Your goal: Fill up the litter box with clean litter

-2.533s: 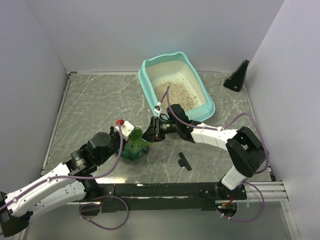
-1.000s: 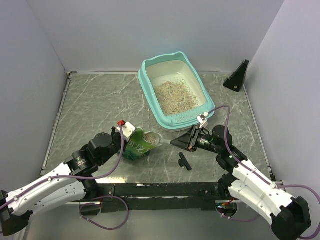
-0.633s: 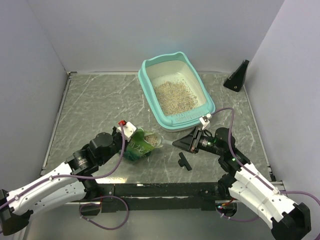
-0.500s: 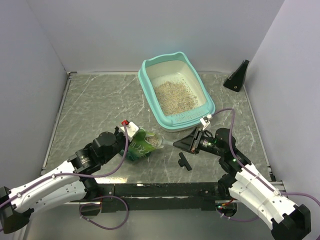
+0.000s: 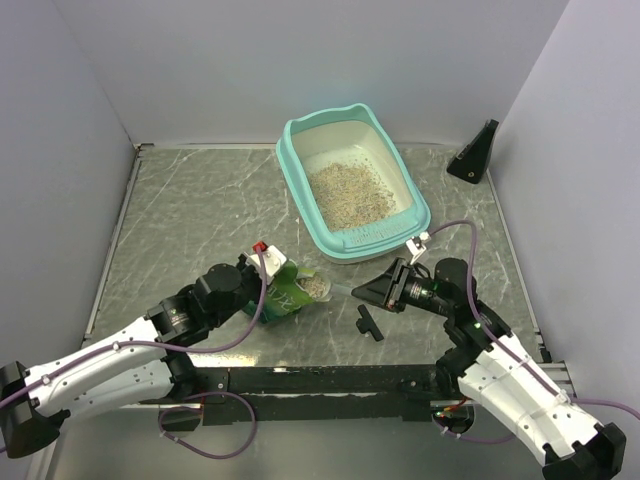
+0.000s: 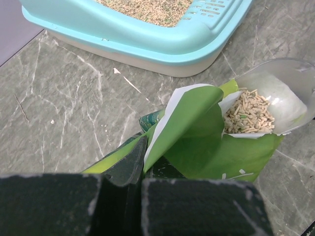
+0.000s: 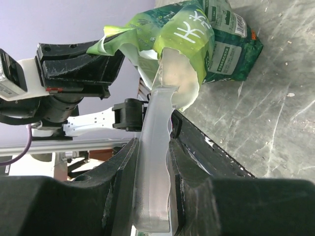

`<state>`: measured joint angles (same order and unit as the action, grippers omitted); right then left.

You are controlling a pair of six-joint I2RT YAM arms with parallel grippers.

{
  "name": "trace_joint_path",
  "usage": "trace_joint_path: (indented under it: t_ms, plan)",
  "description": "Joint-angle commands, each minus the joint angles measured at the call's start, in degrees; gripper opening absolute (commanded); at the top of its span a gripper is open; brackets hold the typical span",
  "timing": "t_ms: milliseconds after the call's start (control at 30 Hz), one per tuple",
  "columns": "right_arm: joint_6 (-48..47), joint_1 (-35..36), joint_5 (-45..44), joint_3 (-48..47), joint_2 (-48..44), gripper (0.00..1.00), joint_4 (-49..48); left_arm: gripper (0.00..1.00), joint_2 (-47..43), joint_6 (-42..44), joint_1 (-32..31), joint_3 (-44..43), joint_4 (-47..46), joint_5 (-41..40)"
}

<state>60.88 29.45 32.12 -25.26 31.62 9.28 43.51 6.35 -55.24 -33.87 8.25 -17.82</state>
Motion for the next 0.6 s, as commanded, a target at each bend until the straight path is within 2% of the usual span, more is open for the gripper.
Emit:
trace_joint_path:
  t_ms: [0,567]
  plan:
    - [-1.3,-0.4,0.0,-2.3,-1.6,0.00,4.8,0.01,0.6,-1.2,-0.1,1.0,0.5,-2.1]
    - [2.6,-0.4,-3.0,-0.1,-10.3,0.00,10.1,0.01,-2.3,-1.3,-0.2,1.4,-0.3,-7.7]
